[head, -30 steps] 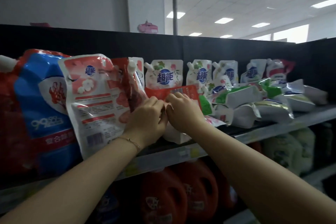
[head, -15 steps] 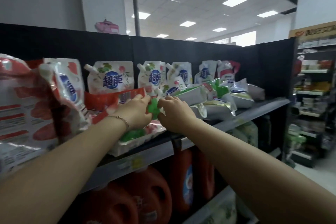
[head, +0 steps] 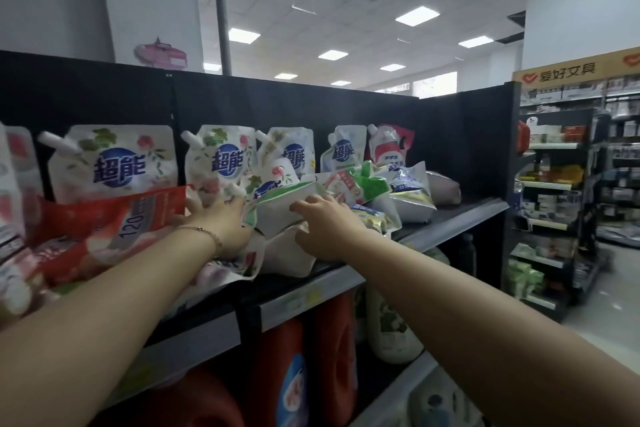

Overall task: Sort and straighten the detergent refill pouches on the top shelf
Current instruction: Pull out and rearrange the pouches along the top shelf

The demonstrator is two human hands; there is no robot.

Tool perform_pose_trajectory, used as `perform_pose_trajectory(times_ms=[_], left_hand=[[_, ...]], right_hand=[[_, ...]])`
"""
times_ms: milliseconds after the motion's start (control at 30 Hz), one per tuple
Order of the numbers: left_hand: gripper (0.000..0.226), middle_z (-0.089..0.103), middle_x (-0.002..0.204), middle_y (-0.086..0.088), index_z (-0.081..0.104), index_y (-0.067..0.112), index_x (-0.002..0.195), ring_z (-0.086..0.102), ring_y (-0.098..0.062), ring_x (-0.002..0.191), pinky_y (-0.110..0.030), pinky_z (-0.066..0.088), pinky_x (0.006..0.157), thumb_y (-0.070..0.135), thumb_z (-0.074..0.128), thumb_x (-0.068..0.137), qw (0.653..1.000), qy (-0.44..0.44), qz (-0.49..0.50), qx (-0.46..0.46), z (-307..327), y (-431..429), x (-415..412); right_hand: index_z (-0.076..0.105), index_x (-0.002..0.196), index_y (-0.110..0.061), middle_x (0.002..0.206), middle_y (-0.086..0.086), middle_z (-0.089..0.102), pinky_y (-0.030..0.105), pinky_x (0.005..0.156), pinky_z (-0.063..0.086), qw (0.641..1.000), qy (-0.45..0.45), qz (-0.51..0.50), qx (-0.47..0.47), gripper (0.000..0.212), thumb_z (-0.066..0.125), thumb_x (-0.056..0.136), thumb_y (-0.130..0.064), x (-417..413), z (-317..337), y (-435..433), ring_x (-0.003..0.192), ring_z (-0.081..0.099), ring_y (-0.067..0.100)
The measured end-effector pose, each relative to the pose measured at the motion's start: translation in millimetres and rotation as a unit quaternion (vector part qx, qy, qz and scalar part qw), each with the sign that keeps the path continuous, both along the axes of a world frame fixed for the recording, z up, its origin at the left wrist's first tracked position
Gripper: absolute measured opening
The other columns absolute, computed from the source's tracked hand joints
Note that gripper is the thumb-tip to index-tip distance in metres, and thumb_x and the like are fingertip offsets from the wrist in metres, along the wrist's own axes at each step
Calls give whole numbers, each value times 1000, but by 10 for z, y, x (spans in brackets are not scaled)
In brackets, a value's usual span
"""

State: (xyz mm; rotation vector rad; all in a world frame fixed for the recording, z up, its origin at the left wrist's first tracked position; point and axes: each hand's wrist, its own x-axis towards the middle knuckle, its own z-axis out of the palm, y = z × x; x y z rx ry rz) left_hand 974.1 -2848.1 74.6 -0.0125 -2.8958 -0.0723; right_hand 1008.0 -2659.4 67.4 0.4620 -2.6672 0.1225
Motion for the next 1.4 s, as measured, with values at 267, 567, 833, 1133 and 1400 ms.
perform_pose_trajectory(times_ms=[267, 567, 833, 1133, 1400], left_hand=[[70, -25, 148, -17, 7, 31, 151, 8, -60, 136, -70, 18, 107, 47, 34, 89, 992, 28, 110, 53, -11, -221, -344], [49, 14, 151, -9, 39, 19, 132, 14, -36, 138, -57, 31, 106, 9, 48, 84, 993, 116, -8, -5, 28, 385, -276], [33, 52, 120, -14, 53, 8, 106, 51, -34, 105, -46, 48, 85, -5, 42, 78, 976, 173, -118, 56, 3, 366, -375], [40, 59, 122, -12, 68, 8, 113, 57, -37, 103, -45, 45, 89, -6, 47, 82, 952, 246, -173, 61, 25, 271, -440], [21, 61, 105, -3, 66, 17, 98, 59, -29, 86, -34, 44, 71, 16, 46, 92, 934, 293, -200, 29, 261, 678, -502]], right_hand=[[22, 151, -28, 151, 4, 31, 44, 99, 41, 998, -59, 20, 30, 65, 52, 94, -36, -155, -1, 253, 132, 39, 31], [33, 143, -27, 139, 10, 39, 45, 91, 39, 997, -48, 8, 56, 49, 45, 97, -37, -143, 1, 216, 123, 45, 35], [40, 138, -22, 139, 10, 42, 48, 100, 36, 996, -23, -74, 40, 47, 51, 94, -34, -135, 42, 478, 126, 42, 32], [39, 140, -19, 135, 9, 45, 42, 93, 37, 992, -22, -121, 22, 51, 52, 93, -33, -233, -21, 810, 123, 45, 31], [46, 133, -21, 131, 6, 50, 44, 95, 43, 993, -32, -108, -39, 53, 53, 88, -49, -560, -138, 1260, 120, 48, 29]])
